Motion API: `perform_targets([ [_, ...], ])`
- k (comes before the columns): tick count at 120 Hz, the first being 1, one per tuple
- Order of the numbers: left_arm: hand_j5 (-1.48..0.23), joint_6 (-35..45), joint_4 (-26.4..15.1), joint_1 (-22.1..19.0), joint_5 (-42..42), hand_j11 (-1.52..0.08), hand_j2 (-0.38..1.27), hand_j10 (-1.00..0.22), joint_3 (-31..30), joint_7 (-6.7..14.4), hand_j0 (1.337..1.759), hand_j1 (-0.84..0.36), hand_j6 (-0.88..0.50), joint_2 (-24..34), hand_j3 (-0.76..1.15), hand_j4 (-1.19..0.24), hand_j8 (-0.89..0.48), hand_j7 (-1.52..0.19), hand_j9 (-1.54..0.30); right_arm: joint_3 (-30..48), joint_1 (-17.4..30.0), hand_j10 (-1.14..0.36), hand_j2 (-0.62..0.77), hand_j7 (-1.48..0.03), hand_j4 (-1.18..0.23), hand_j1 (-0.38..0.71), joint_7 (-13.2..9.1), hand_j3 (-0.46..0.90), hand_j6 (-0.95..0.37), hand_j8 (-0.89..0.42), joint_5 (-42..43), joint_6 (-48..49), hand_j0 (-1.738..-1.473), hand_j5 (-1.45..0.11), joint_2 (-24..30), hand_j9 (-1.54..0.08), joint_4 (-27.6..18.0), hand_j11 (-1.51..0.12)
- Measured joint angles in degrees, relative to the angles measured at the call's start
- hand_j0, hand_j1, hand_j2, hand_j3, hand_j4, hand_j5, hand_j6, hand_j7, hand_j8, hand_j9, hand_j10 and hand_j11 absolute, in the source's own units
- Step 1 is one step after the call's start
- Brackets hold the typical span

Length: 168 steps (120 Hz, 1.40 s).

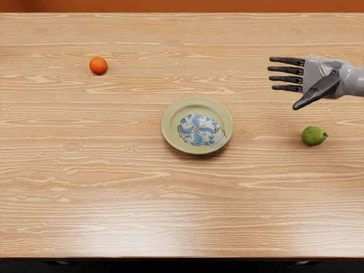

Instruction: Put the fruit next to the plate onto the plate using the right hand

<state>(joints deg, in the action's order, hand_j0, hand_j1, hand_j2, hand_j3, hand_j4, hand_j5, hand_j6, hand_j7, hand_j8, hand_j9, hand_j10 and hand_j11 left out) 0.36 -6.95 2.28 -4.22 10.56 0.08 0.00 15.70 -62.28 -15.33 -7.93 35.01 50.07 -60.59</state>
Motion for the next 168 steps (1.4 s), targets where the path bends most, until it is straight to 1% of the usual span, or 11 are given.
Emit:
perform_targets([
  [24, -0.03, 0.0, 0.0, 0.0, 0.0, -0.03, 0.0, -0.02, 0.0, 0.0, 1.658, 0.32, -0.02, 0.0, 0.0, -0.02, -0.02, -0.03, -0.03, 0.5, 0.3, 0.0, 0.0, 0.0, 0.0, -0.35, 0.0, 0.0, 0.0, 0.0, 0.1, 0.0, -1.658, 0.0, 0.0, 0.0, 0.0, 0.0],
  [31, -0.03, 0.0, 0.0, 0.0, 0.0, -0.03, 0.0, -0.02, 0.0, 0.0, 1.658, 0.32, -0.02, 0.0, 0.0, -0.02, -0.02, -0.03, -0.03, 0.8, 0.4, 0.0, 0.0, 0.0, 0.0, -0.35, 0.4, 0.0, 0.0, 0.0, 2.7, 0.0, -1.658, 0.0, 0.3, 0.0, 0.2, 0.0],
  [44, -0.03, 0.0, 0.0, 0.0, 0.0, -0.03, 0.0, -0.02, 0.0, 0.0, 1.658, 0.32, -0.02, 0.0, 0.0, -0.02, -0.02, -0.03, -0.03, 2.2, 0.5, 0.0, 0.0, 0.0, 0.0, -0.35, 5.1, 0.0, 0.0, 0.0, 14.6, 0.0, -1.658, 0.0, 0.6, 0.0, 0.2, 0.0],
  [57, -0.03, 0.0, 0.0, 0.0, 0.0, -0.03, 0.0, -0.02, 0.0, 0.0, 1.658, 0.32, -0.02, 0.0, 0.0, -0.02, -0.02, -0.03, -0.03, 2.7, 0.6, 0.0, 0.0, 0.0, 0.0, -0.35, 10.9, 0.0, 0.0, 0.0, 25.5, 0.0, -1.658, 0.0, 1.5, 0.0, 0.0, 0.0],
  [69, -0.03, 0.0, 0.0, 0.0, 0.0, -0.03, 0.0, -0.02, 0.0, 0.0, 1.658, 0.32, -0.02, 0.0, 0.0, -0.02, -0.02, -0.03, -0.03, 2.6, 1.1, 0.0, 0.0, 0.0, 0.0, -0.35, 13.6, 0.0, 0.0, 0.0, 32.8, 0.0, -1.658, 0.0, 2.0, 0.0, -0.4, 0.0],
  [93, -0.03, 0.0, 0.0, 0.0, 0.0, -0.03, 0.0, -0.02, 0.0, 0.0, 1.658, 0.32, -0.02, 0.0, 0.0, -0.02, -0.02, -0.03, -0.03, 2.8, 4.9, 0.0, 0.0, 0.0, 0.0, -0.35, 17.7, 0.0, 0.0, 0.0, 37.2, 0.0, -1.658, 0.0, 5.0, 0.0, -3.3, 0.0],
  [106, -0.03, 0.0, 0.0, 0.0, 0.0, -0.03, 0.0, -0.02, 0.0, 0.0, 1.658, 0.32, -0.02, 0.0, 0.0, -0.02, -0.02, -0.03, -0.03, 2.5, 6.9, 0.0, 0.0, 0.0, 0.0, -0.35, 22.3, 0.0, 0.0, 0.0, 38.1, -1.6, -1.658, 0.0, 6.5, 0.0, -5.6, 0.0],
  [121, -0.03, 0.0, 0.0, 0.0, 0.0, -0.03, 0.0, -0.02, 0.0, 0.0, 1.658, 0.32, -0.02, 0.0, 0.0, -0.02, -0.02, -0.03, -0.03, 2.2, 9.8, 0.0, 0.0, 0.0, 0.0, -0.35, 27.3, 0.0, 0.0, 0.0, 40.6, -8.0, -1.658, 0.0, 7.6, 0.0, -8.0, 0.0],
  [135, -0.03, 0.0, 0.0, 0.0, 0.0, -0.03, 0.0, -0.02, 0.0, 0.0, 1.658, 0.32, -0.02, 0.0, 0.0, -0.02, -0.02, -0.03, -0.03, 2.1, 13.0, 0.0, 0.0, 0.0, 0.0, -0.35, 29.1, 0.0, 0.0, 0.0, 41.6, -14.4, -1.658, 0.0, 7.9, 0.0, -8.9, 0.0],
  [151, -0.03, 0.0, 0.0, 0.0, 0.0, -0.03, 0.0, -0.02, 0.0, 0.0, 1.658, 0.32, -0.02, 0.0, 0.0, -0.02, -0.02, -0.03, -0.03, 1.9, 16.6, 0.0, 0.0, 0.0, -0.01, -0.35, 29.8, 0.0, -0.01, -0.01, 42.0, -21.0, -1.658, 0.0, 7.7, 0.0, -9.2, 0.0],
  [168, -0.03, 0.0, 0.0, 0.0, 0.0, -0.03, 0.0, -0.02, 0.0, 0.0, 1.658, 0.32, -0.02, 0.0, 0.0, -0.02, -0.02, -0.03, -0.03, 1.0, 18.7, -0.04, 0.0, -0.05, -0.05, -0.3, 30.9, 0.0, -0.05, -0.05, 42.1, -25.7, -1.658, -0.05, 7.5, -0.05, -9.4, -0.05],
])
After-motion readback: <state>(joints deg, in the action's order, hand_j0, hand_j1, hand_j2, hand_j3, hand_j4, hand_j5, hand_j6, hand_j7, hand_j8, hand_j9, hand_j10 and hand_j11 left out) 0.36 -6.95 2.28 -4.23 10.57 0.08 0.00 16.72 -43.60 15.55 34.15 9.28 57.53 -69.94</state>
